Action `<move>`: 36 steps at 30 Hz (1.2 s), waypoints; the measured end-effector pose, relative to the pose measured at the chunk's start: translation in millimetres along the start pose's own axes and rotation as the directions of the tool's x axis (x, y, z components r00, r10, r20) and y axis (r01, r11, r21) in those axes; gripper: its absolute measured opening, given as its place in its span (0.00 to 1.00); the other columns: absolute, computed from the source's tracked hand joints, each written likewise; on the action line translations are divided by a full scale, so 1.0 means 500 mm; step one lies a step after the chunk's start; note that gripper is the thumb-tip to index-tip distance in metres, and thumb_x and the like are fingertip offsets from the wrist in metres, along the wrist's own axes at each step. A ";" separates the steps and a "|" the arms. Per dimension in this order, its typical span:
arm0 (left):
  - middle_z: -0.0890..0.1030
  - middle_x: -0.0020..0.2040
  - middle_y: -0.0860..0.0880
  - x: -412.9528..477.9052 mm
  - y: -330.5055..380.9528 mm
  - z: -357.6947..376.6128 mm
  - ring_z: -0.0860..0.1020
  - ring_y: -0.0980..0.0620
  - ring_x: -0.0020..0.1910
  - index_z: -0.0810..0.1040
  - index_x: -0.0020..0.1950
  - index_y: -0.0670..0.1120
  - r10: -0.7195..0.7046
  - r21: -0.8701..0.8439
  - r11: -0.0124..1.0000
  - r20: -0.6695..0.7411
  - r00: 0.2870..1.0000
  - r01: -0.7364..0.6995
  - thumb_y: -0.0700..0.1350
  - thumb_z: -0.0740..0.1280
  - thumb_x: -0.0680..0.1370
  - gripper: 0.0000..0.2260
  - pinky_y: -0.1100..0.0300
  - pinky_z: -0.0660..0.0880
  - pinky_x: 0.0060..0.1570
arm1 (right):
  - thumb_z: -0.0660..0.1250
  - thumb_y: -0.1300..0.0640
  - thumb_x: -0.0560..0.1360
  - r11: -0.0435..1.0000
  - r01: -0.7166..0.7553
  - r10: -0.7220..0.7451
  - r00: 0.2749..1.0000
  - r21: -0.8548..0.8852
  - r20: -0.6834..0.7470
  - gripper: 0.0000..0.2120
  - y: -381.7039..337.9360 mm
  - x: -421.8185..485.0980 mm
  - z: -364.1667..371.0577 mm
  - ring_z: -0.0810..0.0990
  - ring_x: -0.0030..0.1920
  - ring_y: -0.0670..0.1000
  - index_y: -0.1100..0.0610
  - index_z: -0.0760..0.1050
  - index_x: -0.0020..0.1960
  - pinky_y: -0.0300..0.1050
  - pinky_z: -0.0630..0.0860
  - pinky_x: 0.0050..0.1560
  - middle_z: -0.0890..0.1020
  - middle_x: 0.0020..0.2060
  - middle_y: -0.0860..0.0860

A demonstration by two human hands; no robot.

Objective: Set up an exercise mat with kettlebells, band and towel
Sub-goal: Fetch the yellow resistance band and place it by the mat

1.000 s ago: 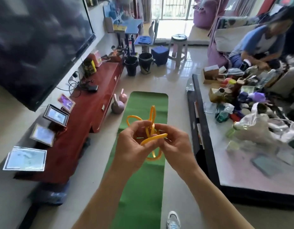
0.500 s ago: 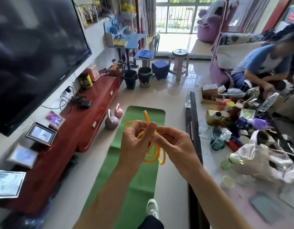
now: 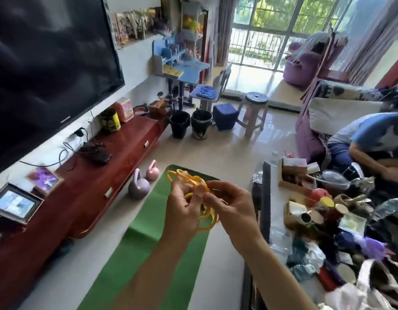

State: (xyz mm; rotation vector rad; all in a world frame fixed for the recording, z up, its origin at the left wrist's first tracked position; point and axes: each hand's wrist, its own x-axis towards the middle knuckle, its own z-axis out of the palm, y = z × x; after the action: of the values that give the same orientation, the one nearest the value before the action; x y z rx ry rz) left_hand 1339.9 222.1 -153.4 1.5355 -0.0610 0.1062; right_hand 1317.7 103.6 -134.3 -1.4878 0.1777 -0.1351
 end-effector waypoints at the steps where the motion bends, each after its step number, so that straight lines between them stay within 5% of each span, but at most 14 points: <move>1: 0.85 0.44 0.43 0.026 -0.011 0.007 0.85 0.42 0.43 0.74 0.59 0.50 -0.009 0.017 1.000 -0.024 1.000 0.010 0.51 0.69 0.80 0.11 0.45 0.83 0.46 | 0.75 0.66 0.73 1.000 -0.004 0.004 1.000 0.001 0.011 0.11 0.004 0.031 -0.001 0.88 0.48 0.56 0.60 0.83 0.55 0.44 0.84 0.49 0.88 0.46 0.57; 6: 0.85 0.47 0.44 0.164 -0.039 0.012 0.85 0.47 0.45 0.72 0.60 0.56 -0.063 0.047 0.997 -0.109 0.992 0.068 0.45 0.69 0.81 0.11 0.51 0.82 0.47 | 0.76 0.66 0.72 1.000 -0.011 0.009 0.997 0.021 0.075 0.11 0.037 0.188 0.027 0.87 0.49 0.57 0.60 0.84 0.54 0.50 0.84 0.53 0.88 0.46 0.56; 13: 0.84 0.41 0.50 0.374 -0.111 -0.038 0.82 0.59 0.36 0.76 0.57 0.42 -0.129 0.125 0.979 -0.220 0.967 0.159 0.42 0.67 0.82 0.06 0.62 0.77 0.37 | 0.77 0.71 0.69 0.996 -0.079 0.069 0.967 0.033 0.244 0.14 0.115 0.458 0.116 0.86 0.47 0.53 0.56 0.84 0.50 0.60 0.83 0.57 0.88 0.46 0.56; 18: 0.86 0.44 0.50 0.518 -0.156 -0.091 0.85 0.53 0.44 0.80 0.56 0.46 -0.240 0.080 0.955 -0.360 0.902 0.286 0.41 0.66 0.83 0.04 0.59 0.80 0.40 | 0.78 0.64 0.69 0.989 -0.140 0.112 0.924 0.051 0.367 0.12 0.165 0.619 0.215 0.85 0.51 0.66 0.53 0.85 0.50 0.69 0.81 0.55 0.87 0.47 0.59; 21: 0.85 0.43 0.51 0.584 -0.170 -0.125 0.83 0.59 0.40 0.80 0.57 0.49 -0.250 0.077 0.948 -0.416 0.874 0.308 0.40 0.65 0.83 0.06 0.63 0.79 0.36 | 0.76 0.69 0.71 0.983 -0.180 0.152 0.900 0.031 0.408 0.13 0.184 0.686 0.273 0.85 0.50 0.67 0.55 0.84 0.51 0.69 0.81 0.51 0.87 0.47 0.61; 27: 0.87 0.46 0.43 0.710 -0.246 -0.223 0.86 0.52 0.44 0.80 0.59 0.43 -0.273 0.039 0.947 -0.418 0.866 0.318 0.39 0.64 0.83 0.07 0.65 0.80 0.38 | 0.79 0.67 0.69 0.988 -0.139 0.156 0.900 -0.072 0.408 0.14 0.241 0.802 0.397 0.85 0.49 0.59 0.52 0.84 0.50 0.60 0.83 0.53 0.88 0.45 0.54; 32: 0.86 0.45 0.49 0.821 -0.418 -0.350 0.86 0.54 0.43 0.80 0.61 0.43 -0.303 -0.012 0.945 -0.400 0.865 0.326 0.38 0.65 0.83 0.09 0.63 0.80 0.39 | 0.79 0.65 0.69 0.978 -0.158 0.195 0.923 -0.135 0.331 0.14 0.407 0.890 0.535 0.87 0.49 0.53 0.56 0.84 0.54 0.51 0.84 0.53 0.88 0.45 0.51; 36: 0.86 0.45 0.49 0.901 -0.621 -0.478 0.85 0.57 0.41 0.80 0.58 0.44 -0.384 -0.053 0.918 -0.359 0.850 0.393 0.38 0.66 0.82 0.06 0.66 0.79 0.38 | 0.78 0.58 0.67 0.964 -0.221 0.246 0.952 -0.148 0.179 0.14 0.607 0.938 0.664 0.87 0.48 0.56 0.50 0.85 0.52 0.59 0.84 0.51 0.87 0.46 0.52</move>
State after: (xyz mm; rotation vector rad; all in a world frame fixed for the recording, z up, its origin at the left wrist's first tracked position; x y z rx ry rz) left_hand 1814.3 464.6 -422.7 1.4992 0.5495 0.0655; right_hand 1837.9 359.0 -428.6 -1.5835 0.2047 0.2184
